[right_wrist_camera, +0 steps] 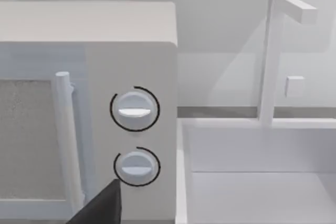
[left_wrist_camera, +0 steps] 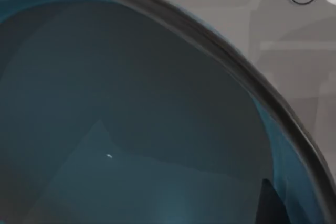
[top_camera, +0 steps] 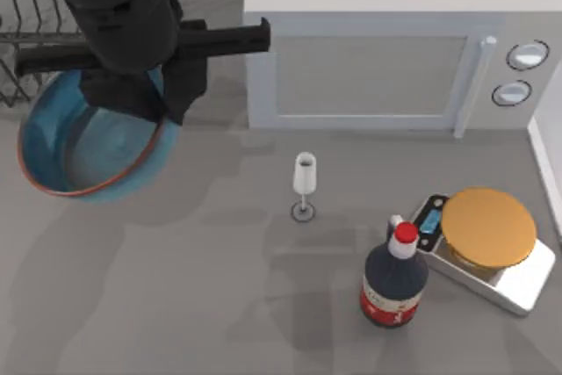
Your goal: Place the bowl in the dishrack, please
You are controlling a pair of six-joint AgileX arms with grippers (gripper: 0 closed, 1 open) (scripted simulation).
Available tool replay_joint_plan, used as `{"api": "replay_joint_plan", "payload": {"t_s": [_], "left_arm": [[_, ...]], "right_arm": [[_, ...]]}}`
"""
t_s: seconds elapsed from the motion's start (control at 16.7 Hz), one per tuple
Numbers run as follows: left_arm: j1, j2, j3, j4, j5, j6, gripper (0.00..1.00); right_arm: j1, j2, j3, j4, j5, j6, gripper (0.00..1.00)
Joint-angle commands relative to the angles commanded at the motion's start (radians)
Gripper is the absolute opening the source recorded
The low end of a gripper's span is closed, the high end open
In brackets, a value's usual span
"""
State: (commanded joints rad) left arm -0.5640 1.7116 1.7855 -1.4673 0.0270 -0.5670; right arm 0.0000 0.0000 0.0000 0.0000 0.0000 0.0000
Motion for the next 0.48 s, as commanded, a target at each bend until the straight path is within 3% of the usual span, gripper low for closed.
{"api": "replay_joint_plan", "payload": {"t_s": [0.48], "left_arm": [[0.381, -0.394, -0.342, 0.669, 0.088, 0.295, 0.0]], "right_arm": [[0.0, 0.0, 0.0, 0.0, 0.0, 0.0, 1.0]]}}
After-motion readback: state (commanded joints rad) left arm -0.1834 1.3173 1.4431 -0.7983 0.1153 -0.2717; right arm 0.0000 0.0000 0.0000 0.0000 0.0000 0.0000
